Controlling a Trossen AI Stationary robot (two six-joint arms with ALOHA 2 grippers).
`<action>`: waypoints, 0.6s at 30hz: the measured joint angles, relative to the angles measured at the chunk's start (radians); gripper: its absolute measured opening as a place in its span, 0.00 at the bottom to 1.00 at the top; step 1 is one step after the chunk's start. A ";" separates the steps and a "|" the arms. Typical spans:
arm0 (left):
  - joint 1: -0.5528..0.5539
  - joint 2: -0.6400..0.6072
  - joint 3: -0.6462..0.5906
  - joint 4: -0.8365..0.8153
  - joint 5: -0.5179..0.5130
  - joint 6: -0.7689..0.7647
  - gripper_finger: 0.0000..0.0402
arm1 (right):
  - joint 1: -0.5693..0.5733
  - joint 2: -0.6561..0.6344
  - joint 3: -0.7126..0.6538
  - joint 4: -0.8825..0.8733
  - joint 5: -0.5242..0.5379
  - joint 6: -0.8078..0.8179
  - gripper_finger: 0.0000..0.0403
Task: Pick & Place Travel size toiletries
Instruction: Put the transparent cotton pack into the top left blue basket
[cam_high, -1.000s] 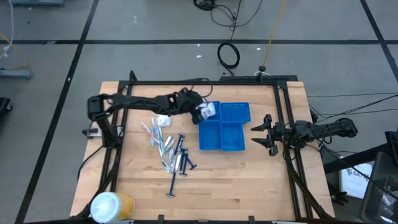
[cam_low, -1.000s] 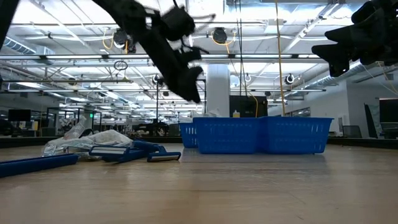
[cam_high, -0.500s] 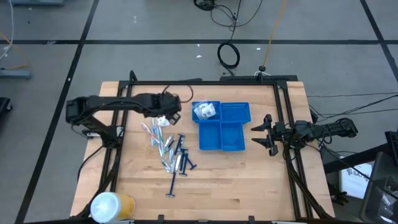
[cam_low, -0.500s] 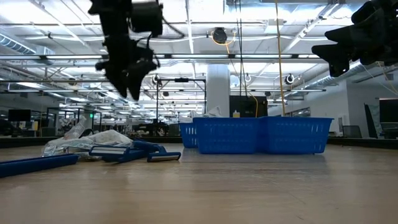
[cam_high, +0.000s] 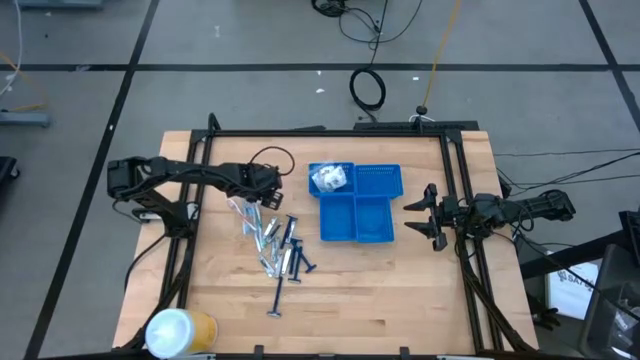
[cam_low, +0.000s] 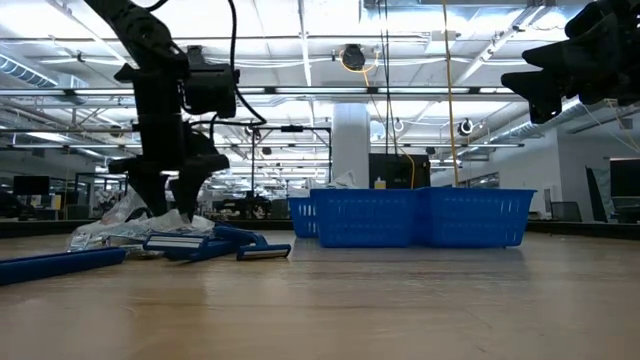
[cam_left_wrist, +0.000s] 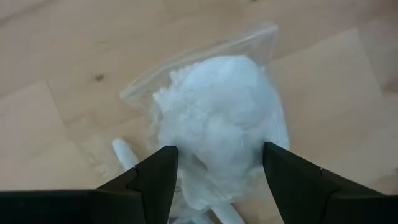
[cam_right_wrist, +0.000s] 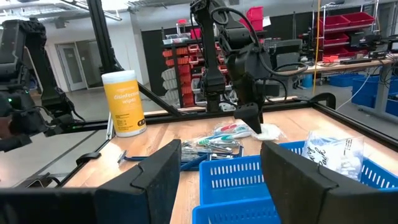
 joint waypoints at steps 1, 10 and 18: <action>0.001 0.000 0.000 0.000 -0.004 0.001 0.58 | 0.000 0.000 0.000 0.000 0.000 0.000 0.52; 0.001 0.000 0.000 0.049 0.007 0.029 0.39 | 0.000 0.000 0.000 0.000 0.000 0.000 0.52; 0.001 0.000 0.000 0.094 0.008 0.094 0.03 | 0.000 0.000 0.000 0.000 0.000 0.000 0.52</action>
